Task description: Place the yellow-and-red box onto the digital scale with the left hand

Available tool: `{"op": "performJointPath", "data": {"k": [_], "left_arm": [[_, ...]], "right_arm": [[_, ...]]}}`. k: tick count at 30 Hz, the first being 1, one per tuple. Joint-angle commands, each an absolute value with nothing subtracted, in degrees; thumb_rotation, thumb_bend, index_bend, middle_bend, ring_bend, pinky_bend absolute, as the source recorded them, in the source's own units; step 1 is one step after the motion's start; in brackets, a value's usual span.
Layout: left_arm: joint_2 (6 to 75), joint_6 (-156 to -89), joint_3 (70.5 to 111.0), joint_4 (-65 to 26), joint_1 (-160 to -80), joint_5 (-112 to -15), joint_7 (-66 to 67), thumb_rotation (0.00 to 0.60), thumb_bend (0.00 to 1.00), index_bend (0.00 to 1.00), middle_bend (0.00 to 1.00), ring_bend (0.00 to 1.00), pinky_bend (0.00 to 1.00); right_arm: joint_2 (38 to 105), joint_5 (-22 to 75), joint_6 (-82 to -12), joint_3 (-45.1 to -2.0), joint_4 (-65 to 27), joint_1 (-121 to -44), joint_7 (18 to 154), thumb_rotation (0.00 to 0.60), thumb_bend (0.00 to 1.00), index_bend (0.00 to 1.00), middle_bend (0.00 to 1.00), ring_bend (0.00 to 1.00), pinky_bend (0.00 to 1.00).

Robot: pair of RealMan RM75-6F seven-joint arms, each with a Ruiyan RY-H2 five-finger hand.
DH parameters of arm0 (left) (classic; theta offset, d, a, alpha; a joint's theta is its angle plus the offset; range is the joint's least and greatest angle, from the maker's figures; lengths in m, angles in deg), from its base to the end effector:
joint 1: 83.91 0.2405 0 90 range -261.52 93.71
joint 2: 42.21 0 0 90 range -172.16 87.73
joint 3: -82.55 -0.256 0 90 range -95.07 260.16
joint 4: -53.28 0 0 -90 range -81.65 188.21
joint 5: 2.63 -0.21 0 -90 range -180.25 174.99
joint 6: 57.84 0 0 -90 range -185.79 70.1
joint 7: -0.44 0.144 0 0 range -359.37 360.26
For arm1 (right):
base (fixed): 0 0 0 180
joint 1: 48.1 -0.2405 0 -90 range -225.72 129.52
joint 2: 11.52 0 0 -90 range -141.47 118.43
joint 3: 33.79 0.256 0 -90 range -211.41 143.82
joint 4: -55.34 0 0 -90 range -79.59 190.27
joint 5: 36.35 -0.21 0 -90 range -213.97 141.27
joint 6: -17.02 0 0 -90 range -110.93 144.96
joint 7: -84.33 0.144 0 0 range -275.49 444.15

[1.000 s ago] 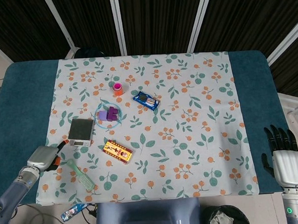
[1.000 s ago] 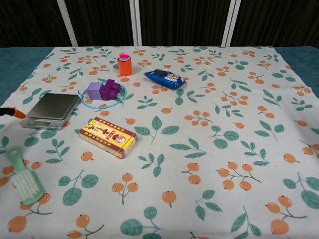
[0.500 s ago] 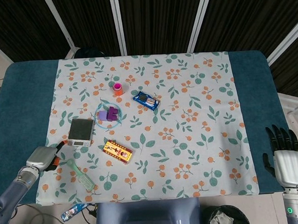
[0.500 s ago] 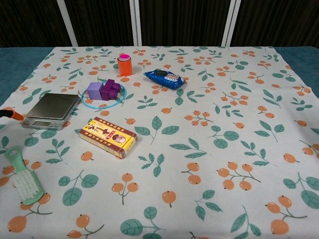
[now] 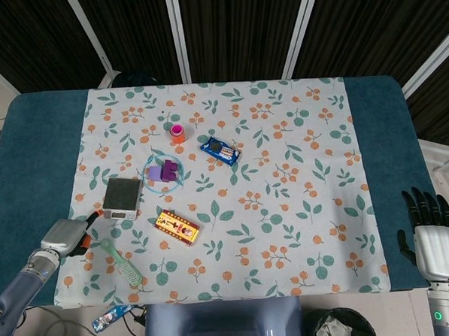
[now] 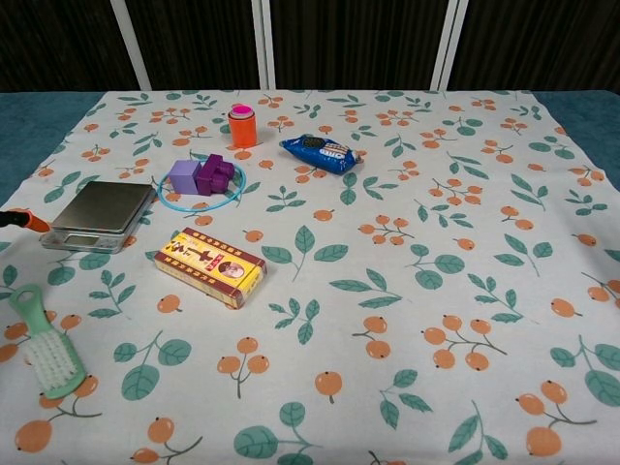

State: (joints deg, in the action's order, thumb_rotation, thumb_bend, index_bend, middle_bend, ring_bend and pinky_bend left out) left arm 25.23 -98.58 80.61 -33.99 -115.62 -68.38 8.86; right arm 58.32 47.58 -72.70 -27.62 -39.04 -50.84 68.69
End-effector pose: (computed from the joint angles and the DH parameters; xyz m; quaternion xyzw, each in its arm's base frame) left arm -0.3083 0.2785 0.0642 -0.7508 -0.4804 -0.1485 0.4284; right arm -0.2983 -0.1795 0.1457 0.5723 -0.3321 0.3639 0.6556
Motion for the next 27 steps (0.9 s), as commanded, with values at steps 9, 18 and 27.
{"op": "performJointPath", "data": {"k": [9,18,27], "left_arm": [[25.6,-98.1,80.2,-33.6,-116.1,-67.9,9.0,0.6,0.66,0.0,0.79,0.77,0.81],[25.6,-97.9,80.0,-33.5,-116.3,-67.7,9.0,0.6,0.66,0.0,0.79,0.77,0.81],[25.7,-97.7,79.8,-33.3,-116.6,-67.5,9.1,0.6,0.66,0.0,0.79,0.77,0.81]], "right_arm": [[58.3,47.5,-72.8,-27.6,-39.1,-50.8,68.8,0.6,0.55,0.03,0.07,0.06,0.03],[58.4,47.5,-72.6,-27.6,-39.0,-50.8,68.9,0.6,0.55,0.03,0.07,0.06,0.03],[58.4,47.4,-72.7,-27.6,-39.0,-50.8,69.0,0.6,0.55,0.03,0.07,0.06,0.03]]}}
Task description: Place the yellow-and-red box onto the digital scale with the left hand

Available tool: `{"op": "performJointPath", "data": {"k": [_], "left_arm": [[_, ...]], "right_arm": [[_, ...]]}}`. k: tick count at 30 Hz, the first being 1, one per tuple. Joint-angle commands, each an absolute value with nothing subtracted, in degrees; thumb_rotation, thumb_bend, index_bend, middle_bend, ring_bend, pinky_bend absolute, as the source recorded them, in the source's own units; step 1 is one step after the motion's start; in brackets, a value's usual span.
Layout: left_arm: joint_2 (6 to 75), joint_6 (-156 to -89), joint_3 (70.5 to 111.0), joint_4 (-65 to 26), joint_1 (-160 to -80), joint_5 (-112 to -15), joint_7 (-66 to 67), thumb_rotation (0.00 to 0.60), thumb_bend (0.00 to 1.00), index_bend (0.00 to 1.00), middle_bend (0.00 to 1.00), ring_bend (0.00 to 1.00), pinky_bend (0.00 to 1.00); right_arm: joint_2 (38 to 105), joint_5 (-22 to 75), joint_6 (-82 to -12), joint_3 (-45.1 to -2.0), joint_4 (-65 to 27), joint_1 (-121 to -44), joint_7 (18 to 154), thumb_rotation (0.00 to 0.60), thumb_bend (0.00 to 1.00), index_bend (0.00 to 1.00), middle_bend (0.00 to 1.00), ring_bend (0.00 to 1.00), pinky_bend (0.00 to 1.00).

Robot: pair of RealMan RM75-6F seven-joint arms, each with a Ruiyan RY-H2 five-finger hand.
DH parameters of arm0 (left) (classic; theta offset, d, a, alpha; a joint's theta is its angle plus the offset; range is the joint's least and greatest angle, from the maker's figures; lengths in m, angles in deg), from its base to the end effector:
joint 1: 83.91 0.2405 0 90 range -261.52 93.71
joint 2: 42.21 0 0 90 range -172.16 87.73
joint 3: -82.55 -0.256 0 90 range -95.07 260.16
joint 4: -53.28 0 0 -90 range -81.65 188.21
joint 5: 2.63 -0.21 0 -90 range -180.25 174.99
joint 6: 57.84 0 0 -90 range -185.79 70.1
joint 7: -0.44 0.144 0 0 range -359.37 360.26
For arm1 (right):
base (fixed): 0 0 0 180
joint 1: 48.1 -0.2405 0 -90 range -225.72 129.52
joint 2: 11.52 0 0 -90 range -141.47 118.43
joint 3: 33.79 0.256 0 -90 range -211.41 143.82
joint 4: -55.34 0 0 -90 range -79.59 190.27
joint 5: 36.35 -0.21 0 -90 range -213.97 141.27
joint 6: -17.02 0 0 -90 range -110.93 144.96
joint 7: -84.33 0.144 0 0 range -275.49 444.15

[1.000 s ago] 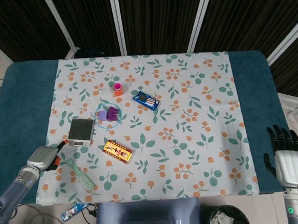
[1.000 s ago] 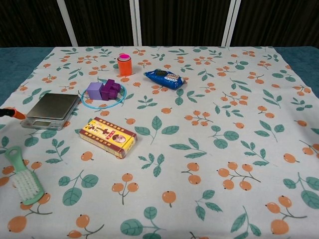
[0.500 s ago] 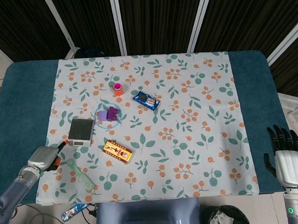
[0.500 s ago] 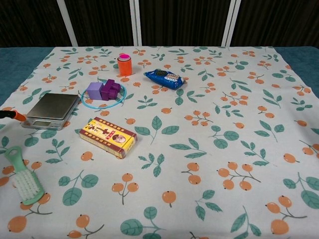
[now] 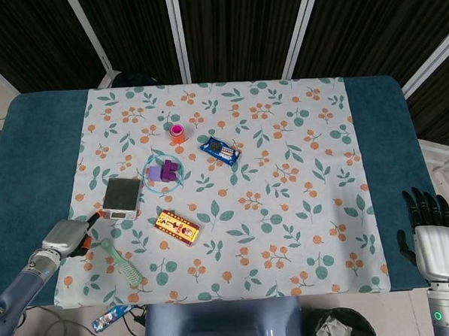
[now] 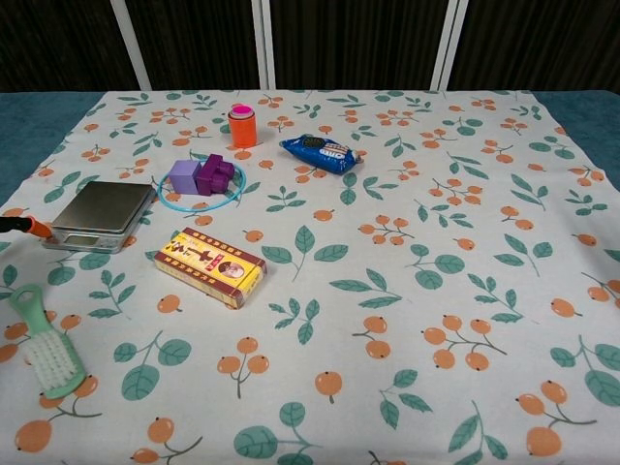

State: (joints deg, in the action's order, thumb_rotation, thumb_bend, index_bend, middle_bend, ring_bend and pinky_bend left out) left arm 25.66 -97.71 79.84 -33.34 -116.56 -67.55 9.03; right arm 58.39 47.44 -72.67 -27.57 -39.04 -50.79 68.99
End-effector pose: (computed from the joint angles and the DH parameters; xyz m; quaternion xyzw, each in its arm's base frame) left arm -0.3098 0.2799 0.0612 -0.7539 -0.4815 -0.1391 0.4249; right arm -0.2986 -0.1794 0.1455 0.5703 -0.3348 0.3653 0.6552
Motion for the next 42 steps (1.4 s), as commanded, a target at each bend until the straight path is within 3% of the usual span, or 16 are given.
{"op": "performJointPath", "data": {"k": [1,35,42], "left_arm": [[25.7,-97.7,79.8,-33.3,-116.6,-67.5,9.1,0.6,0.66,0.0,0.79,0.77,0.81],[26.1,-96.9,78.3,-32.9,-117.5,-64.7,12.1,0.6,0.66,0.0,0.79,0.77,0.81],[25.1,-99.3,78.9,-35.6,-117.5,-65.8,12.6,0.6,0.66,0.0,0.79,0.77,0.81]], "right_arm": [[58.4,47.5,-72.7,-27.6,-39.0,-50.8,69.0,0.6,0.55,0.03,0.07,0.06,0.03],[58.6,47.6,-73.1,-27.4,-38.9,-50.7,69.4,0.6,0.55,0.03,0.07,0.06,0.03],[58.5,47.6,-73.3,-27.3,-38.9,-50.6,69.4,0.6,0.55,0.03,0.07,0.06,0.03]]}}
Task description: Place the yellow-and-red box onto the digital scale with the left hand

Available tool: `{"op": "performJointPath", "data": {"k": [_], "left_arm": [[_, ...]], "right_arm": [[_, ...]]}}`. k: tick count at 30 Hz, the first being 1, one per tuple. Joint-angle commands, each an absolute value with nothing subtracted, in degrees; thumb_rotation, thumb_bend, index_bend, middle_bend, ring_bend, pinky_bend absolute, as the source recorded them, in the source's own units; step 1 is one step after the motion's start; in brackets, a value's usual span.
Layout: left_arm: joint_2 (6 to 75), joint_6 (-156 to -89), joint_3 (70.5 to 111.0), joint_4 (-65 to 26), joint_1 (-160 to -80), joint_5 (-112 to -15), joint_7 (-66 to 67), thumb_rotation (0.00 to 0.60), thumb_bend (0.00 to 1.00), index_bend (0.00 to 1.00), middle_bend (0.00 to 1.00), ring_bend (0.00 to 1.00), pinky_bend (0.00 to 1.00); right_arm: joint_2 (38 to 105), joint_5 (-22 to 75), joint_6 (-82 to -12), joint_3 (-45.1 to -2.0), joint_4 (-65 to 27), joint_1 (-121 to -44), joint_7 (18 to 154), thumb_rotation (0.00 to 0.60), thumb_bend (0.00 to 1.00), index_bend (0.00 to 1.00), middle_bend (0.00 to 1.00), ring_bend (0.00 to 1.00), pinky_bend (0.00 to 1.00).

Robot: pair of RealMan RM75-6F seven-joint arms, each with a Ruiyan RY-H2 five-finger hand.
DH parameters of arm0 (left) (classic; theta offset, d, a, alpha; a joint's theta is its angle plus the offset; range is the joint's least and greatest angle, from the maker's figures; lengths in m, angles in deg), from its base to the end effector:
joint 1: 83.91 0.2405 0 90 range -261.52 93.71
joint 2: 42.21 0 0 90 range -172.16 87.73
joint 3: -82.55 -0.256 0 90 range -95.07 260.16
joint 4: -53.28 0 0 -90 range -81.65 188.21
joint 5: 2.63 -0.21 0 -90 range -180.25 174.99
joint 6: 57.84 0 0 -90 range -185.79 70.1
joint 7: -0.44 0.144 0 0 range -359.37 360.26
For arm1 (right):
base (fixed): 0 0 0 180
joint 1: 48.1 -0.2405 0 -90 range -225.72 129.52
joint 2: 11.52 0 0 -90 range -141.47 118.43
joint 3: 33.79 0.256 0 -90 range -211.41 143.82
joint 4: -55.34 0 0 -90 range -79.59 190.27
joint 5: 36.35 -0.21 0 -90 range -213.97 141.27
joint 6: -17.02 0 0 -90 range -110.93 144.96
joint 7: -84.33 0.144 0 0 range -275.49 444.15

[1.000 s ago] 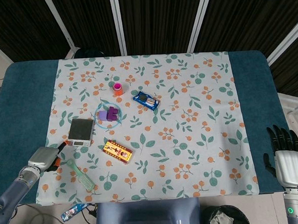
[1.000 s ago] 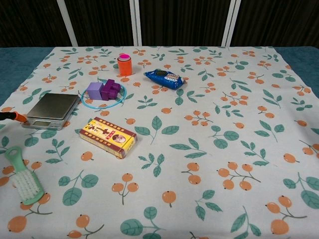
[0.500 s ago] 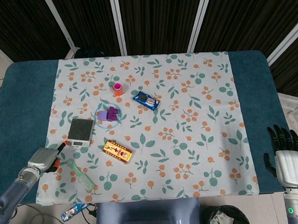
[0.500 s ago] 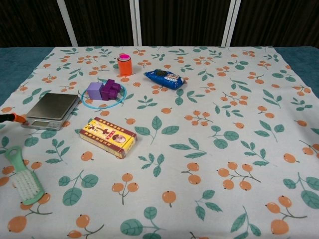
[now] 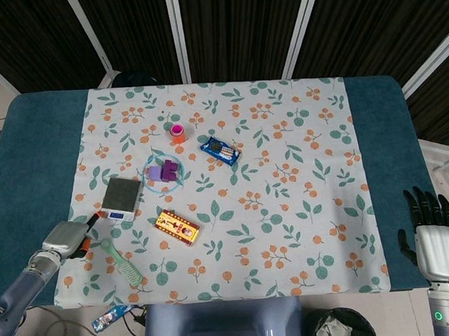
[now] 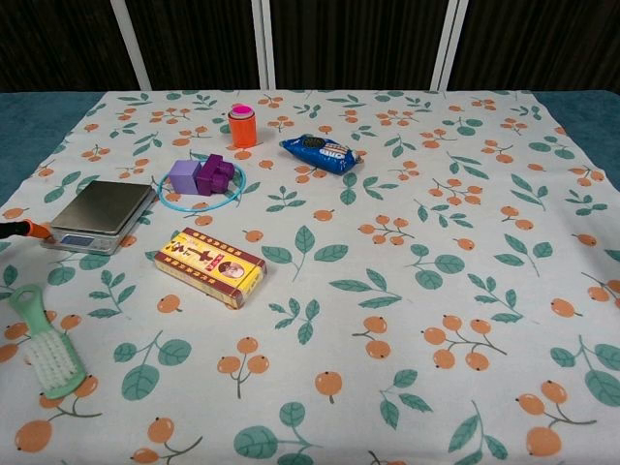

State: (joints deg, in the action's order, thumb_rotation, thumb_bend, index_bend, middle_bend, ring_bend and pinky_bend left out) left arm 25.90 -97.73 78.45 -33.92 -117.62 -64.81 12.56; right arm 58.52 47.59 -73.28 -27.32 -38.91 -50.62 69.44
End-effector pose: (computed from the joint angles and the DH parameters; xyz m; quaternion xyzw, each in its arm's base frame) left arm -0.3105 0.2778 0.0581 -0.7615 -0.4734 -0.1201 0.4262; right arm -0.2984 -0.1792 0.1470 0.5652 -0.3332 0.3711 0.6571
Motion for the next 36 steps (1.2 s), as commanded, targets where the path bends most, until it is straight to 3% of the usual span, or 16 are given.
{"op": "performJointPath", "data": {"k": [1,8,12,14,18,21,24,36], "left_arm": [[24.3,-100.6,79.3,-37.0,-117.2,-66.6,12.3,0.6,0.65,0.0,0.79,0.77,0.81],[17.0,-111.8,81.1,-47.7,-114.3,-73.0,12.6,0.6,0.63,0.0,0.78,0.76,0.8],[15.2,-115.3,81.4,-51.0,-113.0,-74.9,13.5,0.6,0.51,0.0,0.69,0.69,0.76],[15.3,-116.0,81.7,-51.4,-113.0,-75.7,14.2,0.6,0.4,0.0,0.58,0.59,0.7],[16.2,-115.4,82.1,-52.0,-113.9,-75.9,16.5,0.6,0.17,0.0,0.33,0.31,0.45],[16.9,-114.6,83.1,-53.3,-115.1,-75.5,17.6,0.6,0.1,0.0,0.18,0.14,0.3],[17.5,-113.4,84.1,-54.4,-116.9,-74.7,20.5,0.6,0.05,0.0,0.09,0.04,0.21],[22.4,-110.0,85.8,-56.6,-123.6,-67.0,35.3,0.6,0.03,0.0,0.13,0.07,0.17]], "right_arm": [[58.5,47.6,-73.3,-27.3,-38.9,-50.6,69.5,0.6,0.55,0.03,0.07,0.06,0.03],[58.6,47.7,-73.1,-27.4,-38.8,-50.7,69.5,0.6,0.55,0.03,0.07,0.06,0.03],[58.5,47.7,-73.2,-27.4,-38.9,-50.6,69.5,0.6,0.55,0.03,0.07,0.06,0.03],[58.5,47.7,-73.3,-27.3,-39.0,-50.6,69.6,0.6,0.55,0.03,0.07,0.06,0.03],[58.4,47.6,-73.3,-27.3,-39.0,-50.6,69.6,0.6,0.55,0.03,0.07,0.06,0.03],[58.4,47.6,-73.4,-27.3,-39.0,-50.6,69.6,0.6,0.55,0.03,0.07,0.06,0.03],[58.4,47.6,-73.3,-27.3,-39.0,-50.6,69.7,0.6,0.55,0.03,0.07,0.06,0.03],[58.4,47.5,-73.1,-27.3,-39.0,-50.6,69.7,0.6,0.55,0.03,0.07,0.06,0.03]]}}
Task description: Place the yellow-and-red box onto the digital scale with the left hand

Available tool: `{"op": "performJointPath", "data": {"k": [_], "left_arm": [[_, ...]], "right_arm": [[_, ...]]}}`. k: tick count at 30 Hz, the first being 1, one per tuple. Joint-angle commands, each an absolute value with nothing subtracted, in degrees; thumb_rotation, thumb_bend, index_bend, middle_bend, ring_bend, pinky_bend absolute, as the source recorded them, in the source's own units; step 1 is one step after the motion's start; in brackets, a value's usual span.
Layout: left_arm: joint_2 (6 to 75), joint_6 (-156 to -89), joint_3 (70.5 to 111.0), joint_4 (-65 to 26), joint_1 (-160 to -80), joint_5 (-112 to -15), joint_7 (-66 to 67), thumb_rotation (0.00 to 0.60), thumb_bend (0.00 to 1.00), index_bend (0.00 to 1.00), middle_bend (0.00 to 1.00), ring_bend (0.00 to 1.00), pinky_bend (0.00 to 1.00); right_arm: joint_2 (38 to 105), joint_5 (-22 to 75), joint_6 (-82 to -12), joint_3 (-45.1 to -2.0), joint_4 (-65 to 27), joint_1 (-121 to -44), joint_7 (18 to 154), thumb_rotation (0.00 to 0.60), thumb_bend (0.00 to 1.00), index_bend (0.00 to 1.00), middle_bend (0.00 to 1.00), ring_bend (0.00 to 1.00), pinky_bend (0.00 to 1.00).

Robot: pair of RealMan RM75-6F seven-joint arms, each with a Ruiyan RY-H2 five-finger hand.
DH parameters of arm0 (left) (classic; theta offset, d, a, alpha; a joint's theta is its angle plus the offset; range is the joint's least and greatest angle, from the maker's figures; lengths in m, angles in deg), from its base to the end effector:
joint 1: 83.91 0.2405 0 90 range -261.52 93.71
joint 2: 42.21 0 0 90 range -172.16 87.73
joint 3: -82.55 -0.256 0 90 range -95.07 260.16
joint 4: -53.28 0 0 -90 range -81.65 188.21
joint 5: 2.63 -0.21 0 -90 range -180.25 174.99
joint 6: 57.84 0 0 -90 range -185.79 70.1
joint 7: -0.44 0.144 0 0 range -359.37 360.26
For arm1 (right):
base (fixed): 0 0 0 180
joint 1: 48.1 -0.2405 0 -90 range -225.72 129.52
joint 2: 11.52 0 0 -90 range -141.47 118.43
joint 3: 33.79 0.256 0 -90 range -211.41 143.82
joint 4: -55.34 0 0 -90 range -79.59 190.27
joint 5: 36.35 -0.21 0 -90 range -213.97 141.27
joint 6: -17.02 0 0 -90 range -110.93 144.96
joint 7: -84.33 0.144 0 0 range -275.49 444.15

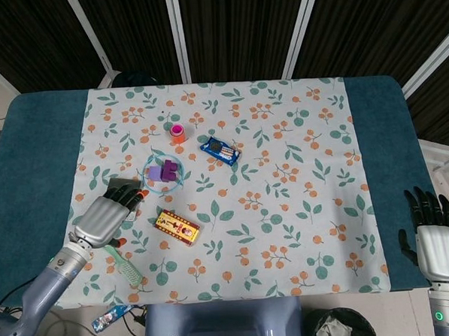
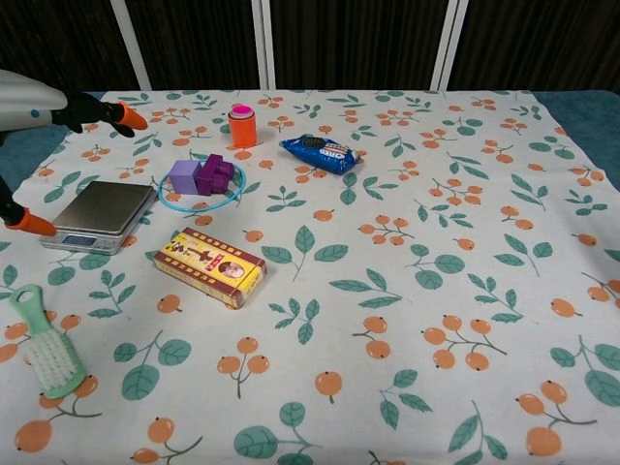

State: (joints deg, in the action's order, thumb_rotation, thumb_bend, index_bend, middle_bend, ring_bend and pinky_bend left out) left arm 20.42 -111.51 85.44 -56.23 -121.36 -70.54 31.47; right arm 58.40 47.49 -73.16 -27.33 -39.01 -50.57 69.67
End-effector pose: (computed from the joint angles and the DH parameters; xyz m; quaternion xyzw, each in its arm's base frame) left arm -0.1705 0.2844 0.0768 -0.8190 -0.2914 -0.2621 0.4191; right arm -0.2987 -0.1789 0.1473 0.5646 -0.3355 0.3711 0.6564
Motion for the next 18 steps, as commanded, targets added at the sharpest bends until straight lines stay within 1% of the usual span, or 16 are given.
{"op": "performJointPath", "data": {"k": [1,6,13,18], "left_arm": [[23.1,-109.4,85.8,-56.4,-124.4,-65.6,36.5,0.6,0.03,0.0,0.13,0.07,0.17],[27.0,-108.2,85.7,-55.4,-127.8,-59.8,41.6,0.6,0.03,0.02,0.19,0.11,0.18],[33.0,-108.3,85.0,-53.1,-132.4,-51.6,48.4,0.6,0.04,0.05,0.2,0.11,0.18],[36.5,-110.3,84.3,-52.1,-135.0,-47.3,52.2,0.6,0.04,0.06,0.2,0.12,0.18]], "right_arm": [[58.4,47.5,-73.1,-27.3,-39.0,-50.6,69.6,0.6,0.55,0.03,0.07,0.06,0.03],[58.6,47.4,-73.0,-27.3,-39.0,-50.7,69.4,0.6,0.55,0.03,0.07,0.06,0.03],[58.6,47.3,-72.8,-27.3,-38.9,-50.7,69.3,0.6,0.55,0.03,0.07,0.06,0.03],[58.5,47.2,-72.9,-27.2,-38.8,-50.7,69.7,0.6,0.55,0.03,0.07,0.06,0.03]]}}
